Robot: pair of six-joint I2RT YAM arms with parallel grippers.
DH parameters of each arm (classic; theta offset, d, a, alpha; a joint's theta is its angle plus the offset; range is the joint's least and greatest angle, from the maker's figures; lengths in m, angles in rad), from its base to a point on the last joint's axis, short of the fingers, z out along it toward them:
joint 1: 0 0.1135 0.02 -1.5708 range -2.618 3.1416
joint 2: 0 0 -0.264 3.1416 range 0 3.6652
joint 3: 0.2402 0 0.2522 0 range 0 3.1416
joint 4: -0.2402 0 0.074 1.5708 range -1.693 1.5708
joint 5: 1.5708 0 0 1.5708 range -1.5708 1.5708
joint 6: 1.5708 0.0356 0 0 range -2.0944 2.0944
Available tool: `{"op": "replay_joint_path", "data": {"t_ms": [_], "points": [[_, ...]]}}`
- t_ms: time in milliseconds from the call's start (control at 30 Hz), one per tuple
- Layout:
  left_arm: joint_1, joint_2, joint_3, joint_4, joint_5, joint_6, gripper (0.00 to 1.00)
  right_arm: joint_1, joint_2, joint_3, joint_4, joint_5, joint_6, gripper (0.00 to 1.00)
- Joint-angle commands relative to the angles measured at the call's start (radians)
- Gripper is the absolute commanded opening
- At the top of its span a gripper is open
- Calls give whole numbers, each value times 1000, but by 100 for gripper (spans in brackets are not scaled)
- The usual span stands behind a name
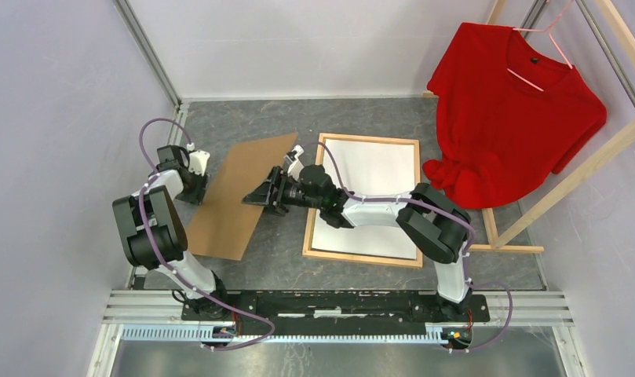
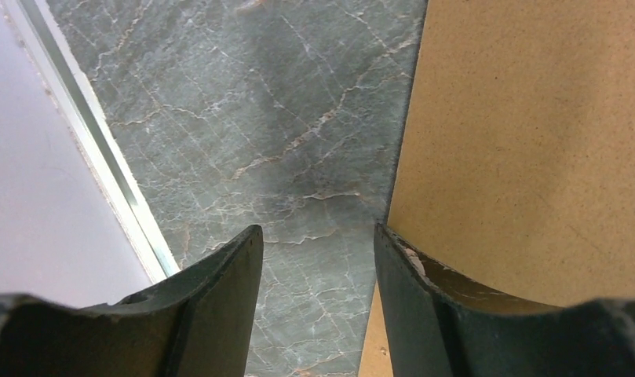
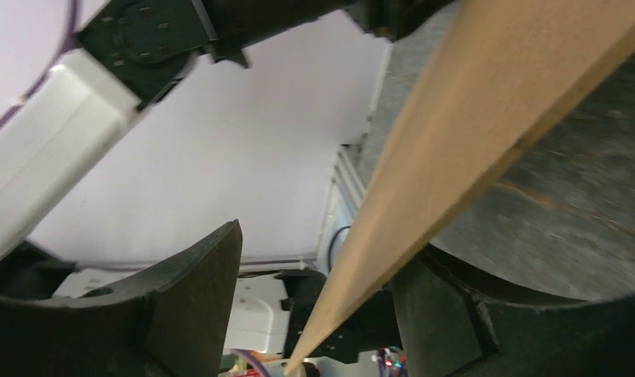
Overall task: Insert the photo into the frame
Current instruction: Turn over the photo frame item at the center of the board.
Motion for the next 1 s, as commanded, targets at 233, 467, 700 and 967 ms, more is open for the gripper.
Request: {"op": "replay_joint_path", "data": {"t_ms": [233,467,700,967], "points": [[-18,-1,-15,-299,159,-34,79,-9,-129,17,-322,134,-126,19],[-18,-182,44,-389,298,25,100,-37,-106,74,-385,102,-106,0],[-17,-452,73,-487,634,325,100,-100,-103,234,-443,107,-74,0],[-20,-743,40,-615,808,750,100,-160,-81,342,-414,78,28,0]]}}
